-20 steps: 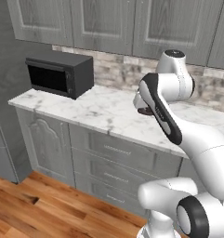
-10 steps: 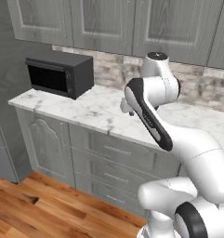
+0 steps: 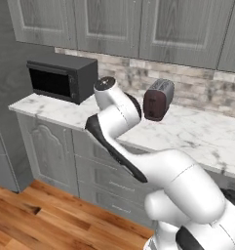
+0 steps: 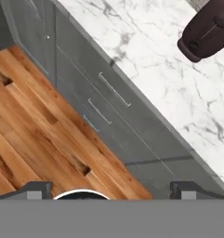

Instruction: Take a straw from the drawer in front and place it inside the glass cup on the dining counter.

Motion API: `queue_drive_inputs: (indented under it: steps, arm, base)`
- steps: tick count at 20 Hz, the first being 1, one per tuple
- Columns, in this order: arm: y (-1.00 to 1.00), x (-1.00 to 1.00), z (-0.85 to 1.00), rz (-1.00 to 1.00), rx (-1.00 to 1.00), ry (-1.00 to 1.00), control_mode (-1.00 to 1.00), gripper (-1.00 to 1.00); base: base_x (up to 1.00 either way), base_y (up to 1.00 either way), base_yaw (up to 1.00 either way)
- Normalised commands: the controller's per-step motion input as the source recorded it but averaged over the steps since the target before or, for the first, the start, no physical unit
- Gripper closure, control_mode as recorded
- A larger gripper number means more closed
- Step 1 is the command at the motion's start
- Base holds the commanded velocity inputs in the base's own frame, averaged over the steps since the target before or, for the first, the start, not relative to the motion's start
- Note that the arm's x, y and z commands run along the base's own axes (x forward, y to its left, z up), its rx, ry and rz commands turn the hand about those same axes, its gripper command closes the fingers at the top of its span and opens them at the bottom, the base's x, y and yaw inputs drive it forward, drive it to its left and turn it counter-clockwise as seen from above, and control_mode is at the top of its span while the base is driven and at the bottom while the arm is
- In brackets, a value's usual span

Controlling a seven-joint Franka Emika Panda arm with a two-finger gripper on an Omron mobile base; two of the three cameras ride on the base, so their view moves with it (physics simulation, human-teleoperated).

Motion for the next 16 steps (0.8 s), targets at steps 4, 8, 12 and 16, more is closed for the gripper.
queue_drive_inputs:
  steps: [4, 8, 12, 16]
  arm:
    - [1.00, 0.34, -0.50, -0.04, -0.27, -0.02, -1.00, -1.00]
    - [0.83, 0.40, -0.56, -0.03, -0.30, -0.01, -1.00, -1.00]
    - [0.59, 0.41, -0.58, -0.01, -0.30, -0.03, -1.00, -1.00]
    - [0.08, 0.55, -0.62, -0.03, -0.31, -0.05, -1.00, -1.00]
  base:
    - [0.00, 0.00, 0.00]
    - [0.00, 0.00, 0.00]
    - [0.00, 0.00, 0.00]
    - [0.00, 0.00, 0.00]
